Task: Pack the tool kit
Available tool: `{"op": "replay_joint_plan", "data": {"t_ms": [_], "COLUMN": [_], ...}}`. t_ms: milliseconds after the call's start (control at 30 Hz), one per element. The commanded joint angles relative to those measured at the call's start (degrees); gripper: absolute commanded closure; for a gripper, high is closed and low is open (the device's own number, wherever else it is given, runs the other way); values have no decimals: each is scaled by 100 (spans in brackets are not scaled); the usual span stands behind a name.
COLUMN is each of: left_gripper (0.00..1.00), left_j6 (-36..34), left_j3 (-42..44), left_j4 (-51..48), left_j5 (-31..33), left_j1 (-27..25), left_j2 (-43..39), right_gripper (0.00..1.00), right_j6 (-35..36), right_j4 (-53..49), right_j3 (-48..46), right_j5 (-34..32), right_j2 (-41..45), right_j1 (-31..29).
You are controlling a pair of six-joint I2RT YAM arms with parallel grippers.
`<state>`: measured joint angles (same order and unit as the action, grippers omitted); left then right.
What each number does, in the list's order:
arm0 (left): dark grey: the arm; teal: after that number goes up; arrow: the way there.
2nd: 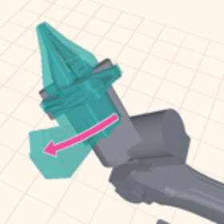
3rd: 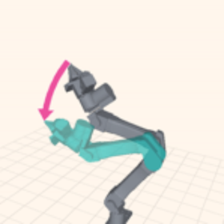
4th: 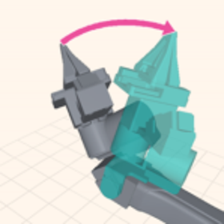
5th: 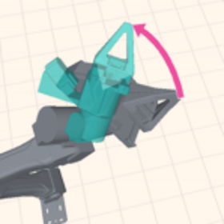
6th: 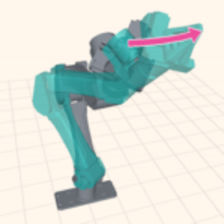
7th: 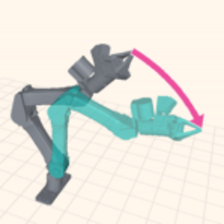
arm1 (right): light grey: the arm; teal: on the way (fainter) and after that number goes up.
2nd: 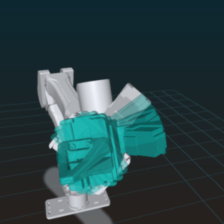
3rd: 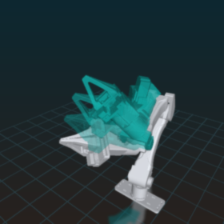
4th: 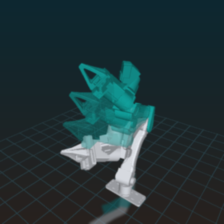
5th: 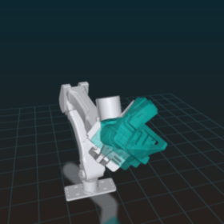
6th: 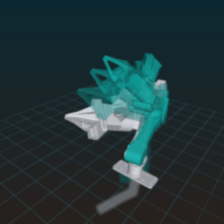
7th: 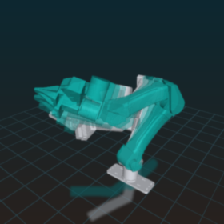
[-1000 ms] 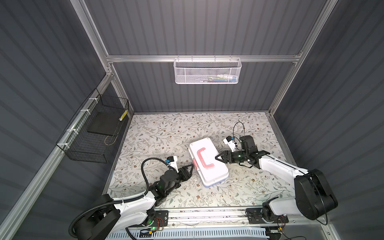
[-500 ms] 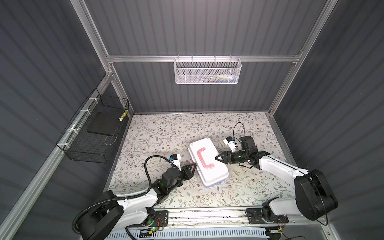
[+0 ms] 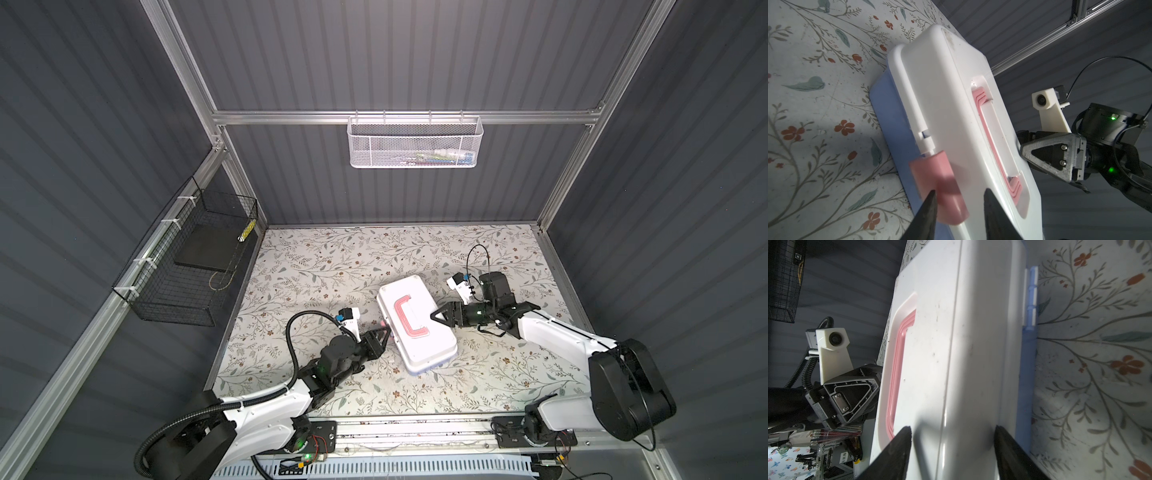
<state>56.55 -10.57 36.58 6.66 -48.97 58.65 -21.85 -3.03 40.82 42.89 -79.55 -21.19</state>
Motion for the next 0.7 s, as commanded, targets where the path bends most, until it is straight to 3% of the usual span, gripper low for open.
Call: {"op": "replay_joint_plan", "data": {"t_ms": [0, 200, 667], "left_gripper": [62, 79, 82], "left_j6": [-197, -180, -179], "left_j3": [-158, -184, -226], "left_j4": [-361, -151, 7], "left_j5": [134, 8, -67], "left_j1": [10, 10, 10], "left_j2": [-160, 87, 248], "right_gripper": [35, 35, 35], "right_j6": [5, -13, -4], "right_j4": [44, 59, 59], "right_j3": [-96, -100, -131], "right_j5": [53, 62, 61], "right_j2": [27, -23, -5], "right_j1": [-34, -34, -34]}}
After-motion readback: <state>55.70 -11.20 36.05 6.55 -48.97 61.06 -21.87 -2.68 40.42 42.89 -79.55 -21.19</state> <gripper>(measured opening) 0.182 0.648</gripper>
